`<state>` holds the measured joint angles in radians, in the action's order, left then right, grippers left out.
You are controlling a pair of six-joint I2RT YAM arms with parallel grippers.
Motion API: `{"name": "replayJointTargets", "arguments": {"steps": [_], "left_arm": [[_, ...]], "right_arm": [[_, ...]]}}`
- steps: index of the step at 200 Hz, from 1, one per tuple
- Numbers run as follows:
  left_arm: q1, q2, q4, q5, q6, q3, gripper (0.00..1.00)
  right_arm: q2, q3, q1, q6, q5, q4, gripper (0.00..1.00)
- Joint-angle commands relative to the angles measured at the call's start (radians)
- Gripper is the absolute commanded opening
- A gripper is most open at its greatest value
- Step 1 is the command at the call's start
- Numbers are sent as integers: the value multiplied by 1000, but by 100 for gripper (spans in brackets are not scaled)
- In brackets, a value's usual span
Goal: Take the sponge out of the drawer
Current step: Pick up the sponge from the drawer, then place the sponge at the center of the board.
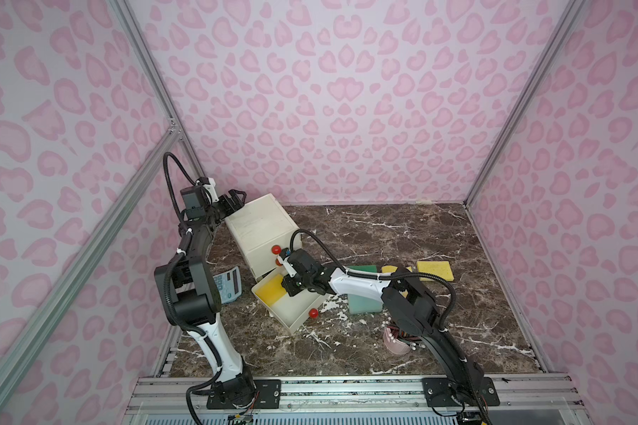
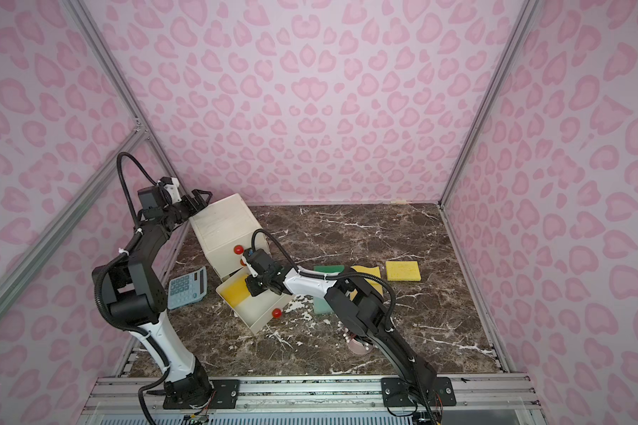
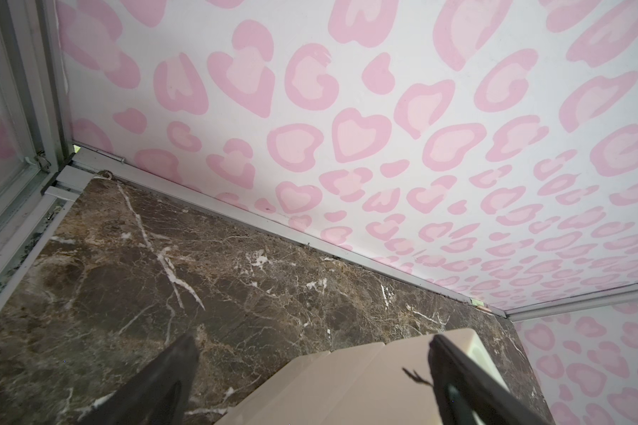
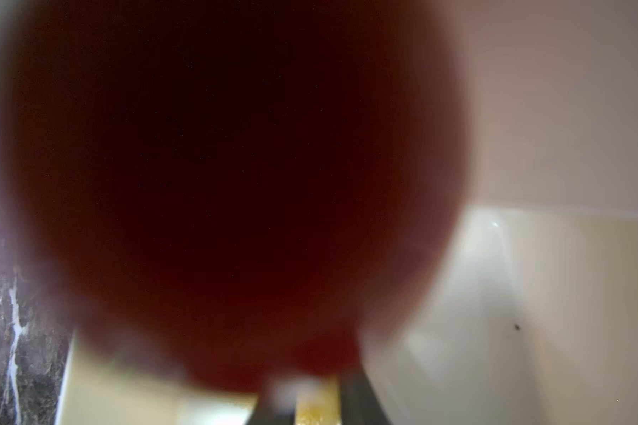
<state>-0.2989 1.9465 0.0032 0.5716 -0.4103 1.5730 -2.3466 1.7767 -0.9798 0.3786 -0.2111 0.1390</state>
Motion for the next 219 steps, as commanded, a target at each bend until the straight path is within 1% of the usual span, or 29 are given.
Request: {"name": "replayJointTargets", "arguments": {"steps": [1,13,23,32,44,67,93,106,143,158,177,219], "left_arm": [[1,11,-45,-1,4,-1,99],[1,10,-45,-2,4,0,99],[1,11,-45,-2,4,0,99],[1,11,-46,-2,5,1,99],[1,11,-46,-3,5,1,99],[1,12,-47,-3,5,2,99],[0,11,-51,-6,8,2,99],[0,11,-52,-7,8,2,99],[0,9,-51,-7,7,-1,99],[0,9,-49,-7,6,-1,99],[0,9,-49,-5,7,-1,99],[0,11,-52,-8,8,1,99]], "right_arm": [[12,-11,2,1,30,0,7],[29,-11,3,-6,39,4,5],[46,-14,2,-16,49,13,1],[53,-18,2,-21,62,28,0],[111,-39,2,-36,80,41,0],[208,-111,2,-59,127,59,0],[323,-198,16,-85,194,136,0],[390,-257,33,-77,231,172,0],[632,-474,121,-30,314,195,0],[721,-531,164,10,413,227,0],[822,-592,228,32,496,278,0],[1034,-776,372,90,583,332,0]]}}
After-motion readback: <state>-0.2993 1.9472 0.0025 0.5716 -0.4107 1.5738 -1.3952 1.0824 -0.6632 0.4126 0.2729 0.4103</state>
